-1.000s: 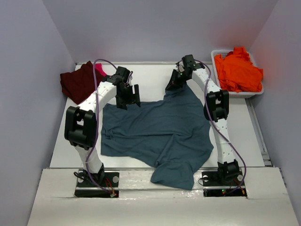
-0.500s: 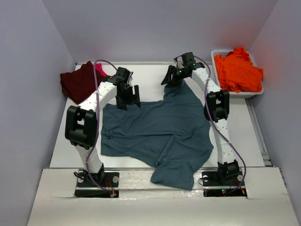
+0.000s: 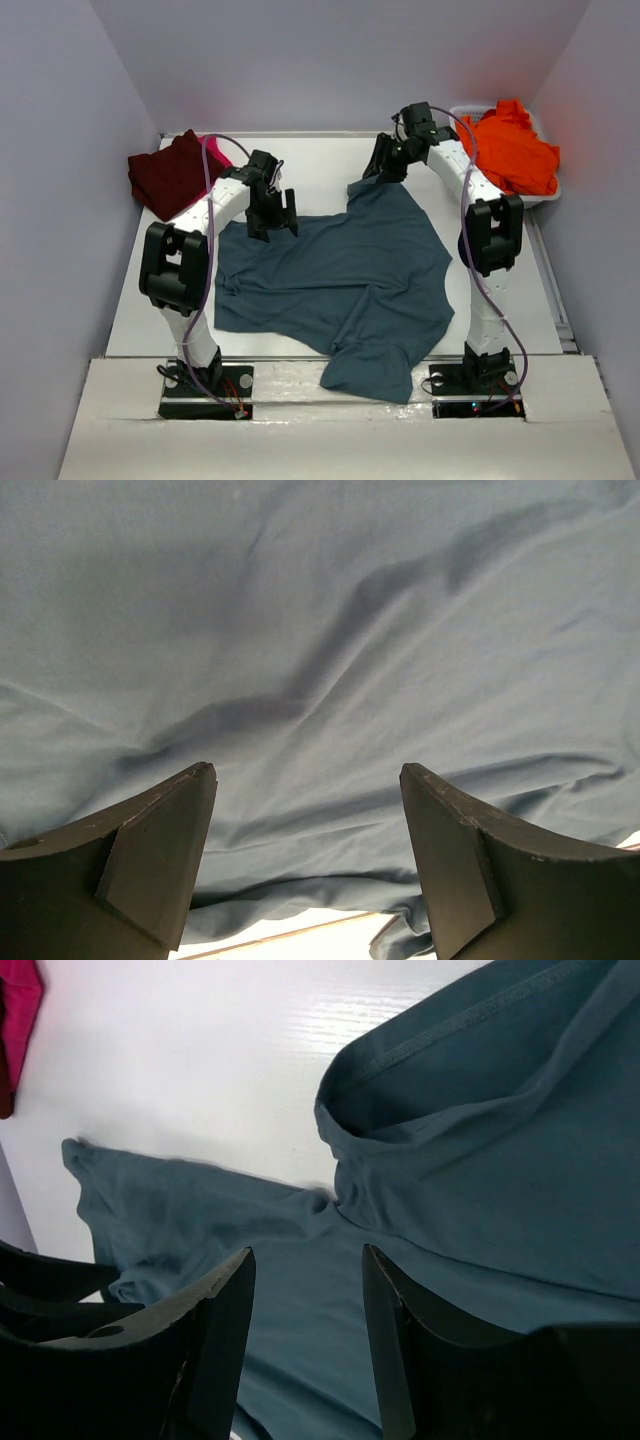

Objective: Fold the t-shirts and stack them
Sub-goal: Flatten the tshirt out

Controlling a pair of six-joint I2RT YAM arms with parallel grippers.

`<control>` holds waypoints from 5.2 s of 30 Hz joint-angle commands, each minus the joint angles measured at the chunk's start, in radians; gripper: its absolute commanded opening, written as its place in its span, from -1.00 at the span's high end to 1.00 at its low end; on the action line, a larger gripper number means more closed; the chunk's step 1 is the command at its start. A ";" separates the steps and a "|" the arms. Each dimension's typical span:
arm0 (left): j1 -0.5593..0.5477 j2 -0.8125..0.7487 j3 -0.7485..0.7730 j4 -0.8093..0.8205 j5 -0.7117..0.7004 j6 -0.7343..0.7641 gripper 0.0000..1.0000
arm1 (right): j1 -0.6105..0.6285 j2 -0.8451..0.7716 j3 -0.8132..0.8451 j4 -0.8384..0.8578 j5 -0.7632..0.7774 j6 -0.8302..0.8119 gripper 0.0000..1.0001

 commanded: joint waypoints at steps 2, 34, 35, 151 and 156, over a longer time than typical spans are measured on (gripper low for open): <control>0.008 -0.026 -0.045 0.013 -0.032 0.007 -0.72 | 0.008 -0.008 -0.037 -0.063 0.108 -0.024 -0.02; 0.302 0.164 0.041 0.083 -0.035 -0.018 -0.72 | 0.008 0.224 0.130 -0.179 0.184 0.012 0.06; 0.303 0.175 0.048 0.083 -0.031 -0.018 -0.71 | 0.008 0.248 0.170 -0.193 0.183 0.012 0.06; 0.238 0.659 0.763 -0.117 -0.113 0.055 -0.67 | -0.166 0.230 0.001 -0.252 0.318 0.091 -0.14; 0.258 0.681 0.806 -0.098 -0.098 0.038 -0.68 | -0.189 0.325 0.179 -0.321 0.313 0.105 -0.15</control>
